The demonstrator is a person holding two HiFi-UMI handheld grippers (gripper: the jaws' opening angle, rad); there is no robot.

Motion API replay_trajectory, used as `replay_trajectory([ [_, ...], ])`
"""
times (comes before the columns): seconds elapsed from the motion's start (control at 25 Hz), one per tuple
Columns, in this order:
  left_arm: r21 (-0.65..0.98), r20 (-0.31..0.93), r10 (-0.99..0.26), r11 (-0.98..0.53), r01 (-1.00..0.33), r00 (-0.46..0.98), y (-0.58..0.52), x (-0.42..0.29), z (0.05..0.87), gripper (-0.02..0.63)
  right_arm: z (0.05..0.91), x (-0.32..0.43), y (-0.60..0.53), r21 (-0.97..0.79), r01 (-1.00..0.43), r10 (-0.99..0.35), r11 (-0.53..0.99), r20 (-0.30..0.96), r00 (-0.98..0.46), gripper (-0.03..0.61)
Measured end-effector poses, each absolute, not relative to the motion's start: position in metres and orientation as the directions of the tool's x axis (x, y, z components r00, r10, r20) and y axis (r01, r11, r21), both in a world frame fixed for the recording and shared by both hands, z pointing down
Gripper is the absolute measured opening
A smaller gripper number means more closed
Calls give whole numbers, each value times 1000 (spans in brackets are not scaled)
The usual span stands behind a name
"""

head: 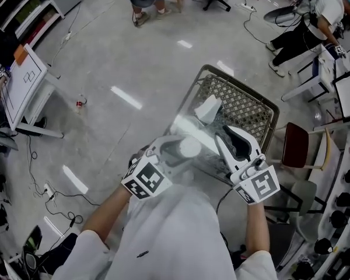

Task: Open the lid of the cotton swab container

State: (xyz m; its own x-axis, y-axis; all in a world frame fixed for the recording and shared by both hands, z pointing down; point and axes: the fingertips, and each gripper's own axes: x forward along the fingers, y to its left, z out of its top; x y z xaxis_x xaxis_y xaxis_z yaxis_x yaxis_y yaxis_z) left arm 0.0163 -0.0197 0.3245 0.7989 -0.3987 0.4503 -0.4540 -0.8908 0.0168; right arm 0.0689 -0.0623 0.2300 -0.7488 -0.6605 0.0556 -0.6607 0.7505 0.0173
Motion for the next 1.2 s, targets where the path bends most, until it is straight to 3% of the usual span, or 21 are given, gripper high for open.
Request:
replay_trajectory([
  [0.6, 75, 369, -595, -747, -661, 714, -54, 3, 315, 218, 251, 148, -36, 36, -929, -926, 369, 102, -363, 19],
  [1.2, 68, 312, -698, -660, -748, 644, -55, -16, 303, 218, 287, 146, -20, 46, -954, -943, 295, 177, -283, 12],
])
